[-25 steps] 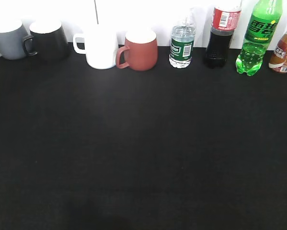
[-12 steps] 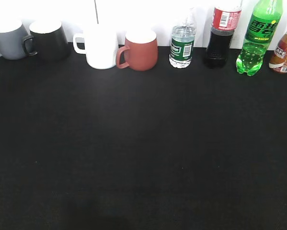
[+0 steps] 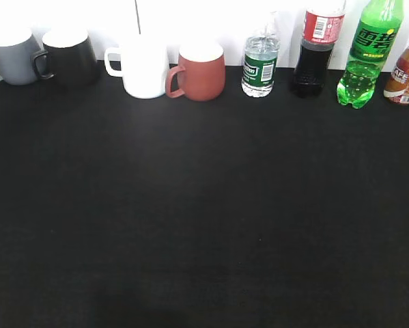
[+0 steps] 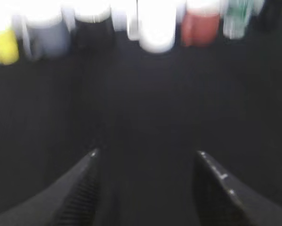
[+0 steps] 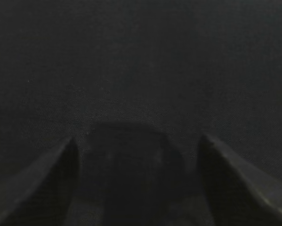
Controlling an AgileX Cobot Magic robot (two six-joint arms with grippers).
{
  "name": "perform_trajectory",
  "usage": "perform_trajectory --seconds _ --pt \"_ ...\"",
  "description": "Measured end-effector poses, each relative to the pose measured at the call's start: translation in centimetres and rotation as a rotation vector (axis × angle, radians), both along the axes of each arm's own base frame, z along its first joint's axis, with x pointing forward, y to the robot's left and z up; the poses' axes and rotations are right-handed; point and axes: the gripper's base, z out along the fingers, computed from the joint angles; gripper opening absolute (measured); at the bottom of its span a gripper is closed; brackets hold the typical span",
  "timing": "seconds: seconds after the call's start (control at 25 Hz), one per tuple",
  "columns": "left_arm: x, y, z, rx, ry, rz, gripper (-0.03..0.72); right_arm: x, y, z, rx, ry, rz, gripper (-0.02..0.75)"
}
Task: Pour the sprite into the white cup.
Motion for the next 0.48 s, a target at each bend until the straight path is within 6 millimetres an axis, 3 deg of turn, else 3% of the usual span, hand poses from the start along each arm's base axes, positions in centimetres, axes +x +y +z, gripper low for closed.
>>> perform_trajectory --seconds 0.08,0.2,0.36,0.48 --pt "-0.50 -0.02 -0.99 0.016 0.115 -0.010 0.428 0.00 0.00 0.00 0.000 0.000 0.000 0.586" --pt "-0.37 -0.40 -1.39 -0.019 0.126 -0.031 0.427 0.00 0.02 0.00 -0.001 0.000 0.004 0.586" --pt "-0.36 -0.44 -1.40 -0.023 0.126 -0.033 0.496 0.00 0.13 0.01 -0.004 -0.002 0.020 0.589" --pt "-0.36 -0.45 -1.39 -0.025 0.125 -0.033 0.505 -0.01 0.13 0.01 -0.002 -0.002 0.020 0.589"
